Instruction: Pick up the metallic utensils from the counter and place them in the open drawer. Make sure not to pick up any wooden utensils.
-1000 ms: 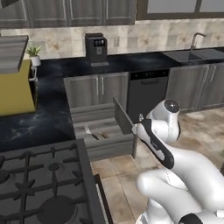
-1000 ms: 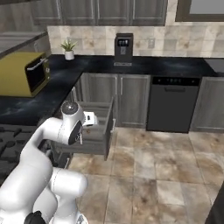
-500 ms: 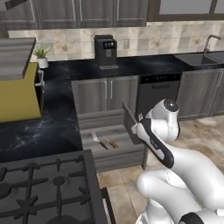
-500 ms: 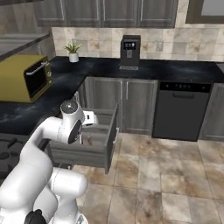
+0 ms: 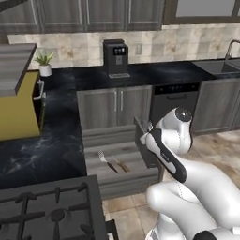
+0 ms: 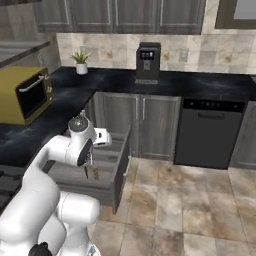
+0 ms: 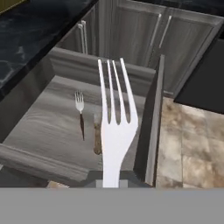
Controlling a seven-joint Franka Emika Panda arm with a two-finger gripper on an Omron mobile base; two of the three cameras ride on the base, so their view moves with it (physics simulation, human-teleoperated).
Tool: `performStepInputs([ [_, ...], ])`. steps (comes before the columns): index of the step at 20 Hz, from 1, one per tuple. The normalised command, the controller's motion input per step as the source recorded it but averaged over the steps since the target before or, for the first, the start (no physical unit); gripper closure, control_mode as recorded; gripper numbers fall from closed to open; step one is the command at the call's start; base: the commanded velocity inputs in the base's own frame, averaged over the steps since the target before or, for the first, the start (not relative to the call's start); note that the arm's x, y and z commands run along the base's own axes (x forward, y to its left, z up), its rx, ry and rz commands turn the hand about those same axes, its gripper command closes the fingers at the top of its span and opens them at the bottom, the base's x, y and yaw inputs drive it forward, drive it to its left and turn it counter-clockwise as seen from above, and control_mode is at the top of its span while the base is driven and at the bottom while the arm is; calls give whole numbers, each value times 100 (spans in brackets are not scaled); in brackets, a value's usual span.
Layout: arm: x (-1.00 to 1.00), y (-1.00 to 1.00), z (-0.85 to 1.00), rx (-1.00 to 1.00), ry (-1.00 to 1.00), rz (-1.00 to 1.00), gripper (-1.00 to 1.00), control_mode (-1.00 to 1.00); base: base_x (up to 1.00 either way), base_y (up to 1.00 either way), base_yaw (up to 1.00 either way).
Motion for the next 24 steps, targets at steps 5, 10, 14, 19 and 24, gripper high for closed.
performStepInputs([
  [5, 0, 0, 0, 0, 0, 0, 100, 100, 88, 81, 0],
  [10, 5, -1, -20, -2, 5, 0, 100, -100, 43, 27, 0],
  [14, 55, 10, -100, -11, 20, 0, 100, -100, 0, 0, 0],
  [19, 92, 21, -98, -7, 19, 0, 100, -100, 0, 0, 0],
  [24, 96, -3, -79, 0, 7, 0, 100, -100, 0, 0, 0],
])
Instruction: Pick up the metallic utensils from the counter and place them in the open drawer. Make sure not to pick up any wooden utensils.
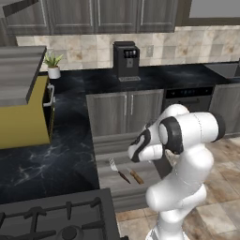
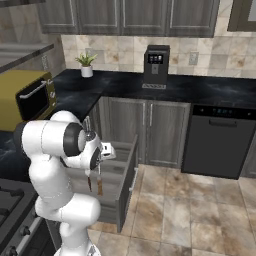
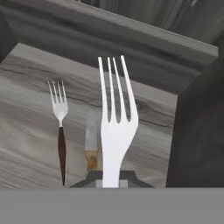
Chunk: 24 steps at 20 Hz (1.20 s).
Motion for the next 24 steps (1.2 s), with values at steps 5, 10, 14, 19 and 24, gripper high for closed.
performStepInputs([
  [5, 67, -33, -78, 0, 12, 0, 100, -100, 0, 0, 0],
  [10, 39, -41, -73, 0, 8, 0, 100, -100, 0, 0, 0],
  [14, 33, -43, -79, 0, 3, 0, 100, -100, 0, 0, 0],
  [19, 35, -13, -32, 0, -1, 0, -100, -100, 0, 0, 0],
  [24, 2, 0, 35, 0, 5, -4, -100, -100, 0, 0, 0],
])
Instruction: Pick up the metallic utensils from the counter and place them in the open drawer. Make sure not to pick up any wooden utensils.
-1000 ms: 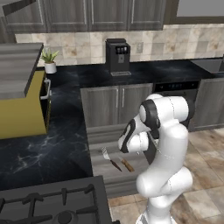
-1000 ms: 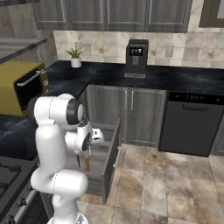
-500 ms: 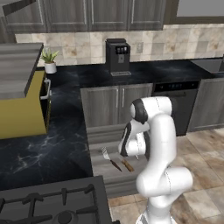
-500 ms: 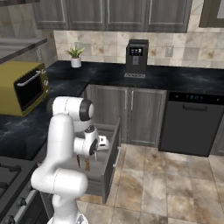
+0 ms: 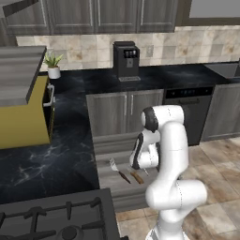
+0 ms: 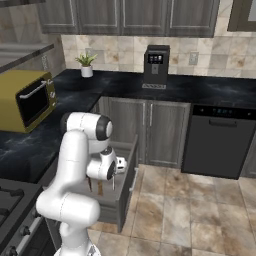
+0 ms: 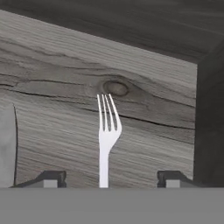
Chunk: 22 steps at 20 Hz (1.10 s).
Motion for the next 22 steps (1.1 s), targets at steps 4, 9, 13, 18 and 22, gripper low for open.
performStepInputs([
  [4, -26, 0, 100, 0, 5, -14, -100, -100, 0, 0, 0],
  [9, -53, 0, 100, 0, -5, -4, -100, -100, 0, 0, 0],
  [13, -69, 0, 100, -4, -19, 0, -100, -100, 0, 0, 0],
  [18, -85, 0, 100, -7, -26, 0, -100, -100, 0, 0, 0],
  [22, -98, 0, 100, -5, -35, 1, -100, -100, 0, 0, 0],
])
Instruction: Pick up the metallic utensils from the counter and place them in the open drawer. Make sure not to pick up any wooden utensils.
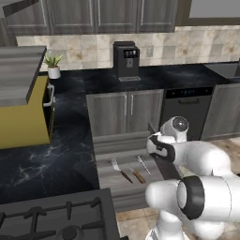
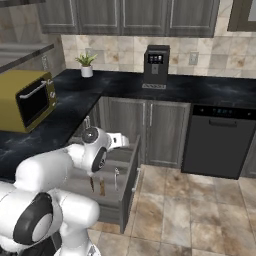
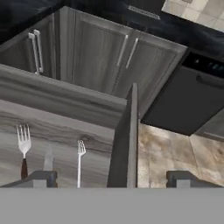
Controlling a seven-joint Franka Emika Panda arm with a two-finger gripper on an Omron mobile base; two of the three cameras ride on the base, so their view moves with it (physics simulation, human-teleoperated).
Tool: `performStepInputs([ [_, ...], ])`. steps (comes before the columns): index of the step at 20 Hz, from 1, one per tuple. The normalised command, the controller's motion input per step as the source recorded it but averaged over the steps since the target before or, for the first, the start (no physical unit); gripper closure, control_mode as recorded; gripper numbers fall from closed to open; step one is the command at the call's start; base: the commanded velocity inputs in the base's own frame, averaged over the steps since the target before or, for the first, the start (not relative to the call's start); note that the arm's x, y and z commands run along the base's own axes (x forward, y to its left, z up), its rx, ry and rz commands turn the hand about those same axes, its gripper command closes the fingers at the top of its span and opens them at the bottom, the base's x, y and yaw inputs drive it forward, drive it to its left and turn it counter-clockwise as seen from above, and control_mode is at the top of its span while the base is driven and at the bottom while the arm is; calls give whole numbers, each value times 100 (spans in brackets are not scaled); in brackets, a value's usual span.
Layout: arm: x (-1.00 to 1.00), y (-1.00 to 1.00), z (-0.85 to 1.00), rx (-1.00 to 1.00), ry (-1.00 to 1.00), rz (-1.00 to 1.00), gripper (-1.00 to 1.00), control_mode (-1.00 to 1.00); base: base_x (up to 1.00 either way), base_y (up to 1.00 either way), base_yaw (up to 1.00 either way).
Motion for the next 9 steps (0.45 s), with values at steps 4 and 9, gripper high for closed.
performStepInputs([
  [4, -100, 0, 100, -1, -43, 2, -100, -100, 0, 0, 0],
  [9, -100, -21, 100, 3, -58, 1, -100, -100, 0, 0, 0],
])
